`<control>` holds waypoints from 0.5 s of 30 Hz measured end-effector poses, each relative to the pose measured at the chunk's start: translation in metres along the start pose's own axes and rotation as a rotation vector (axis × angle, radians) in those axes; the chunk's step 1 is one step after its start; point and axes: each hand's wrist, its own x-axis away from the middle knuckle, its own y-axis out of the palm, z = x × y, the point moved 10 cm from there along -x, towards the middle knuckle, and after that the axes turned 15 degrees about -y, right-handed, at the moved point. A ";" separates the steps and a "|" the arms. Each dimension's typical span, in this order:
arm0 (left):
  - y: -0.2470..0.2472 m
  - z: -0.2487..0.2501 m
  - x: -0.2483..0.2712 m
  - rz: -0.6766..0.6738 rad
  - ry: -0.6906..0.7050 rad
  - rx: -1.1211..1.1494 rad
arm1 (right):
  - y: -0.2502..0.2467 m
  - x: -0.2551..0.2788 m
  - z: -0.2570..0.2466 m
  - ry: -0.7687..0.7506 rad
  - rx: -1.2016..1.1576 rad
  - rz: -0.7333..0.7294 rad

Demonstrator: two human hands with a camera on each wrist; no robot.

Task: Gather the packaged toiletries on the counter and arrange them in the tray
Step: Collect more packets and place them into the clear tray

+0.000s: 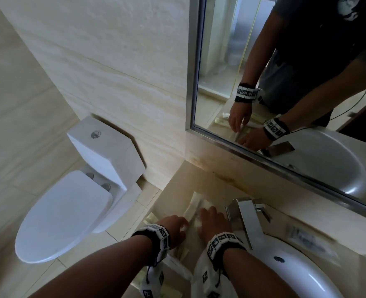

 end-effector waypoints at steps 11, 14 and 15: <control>0.014 0.006 0.013 -0.107 0.043 -0.138 | -0.005 0.014 0.012 -0.047 -0.137 0.030; 0.019 0.002 0.010 -0.131 0.044 -0.160 | -0.013 0.027 0.015 -0.019 -0.176 0.107; 0.020 0.002 0.009 -0.124 0.049 -0.170 | -0.016 0.032 0.015 -0.014 -0.188 0.129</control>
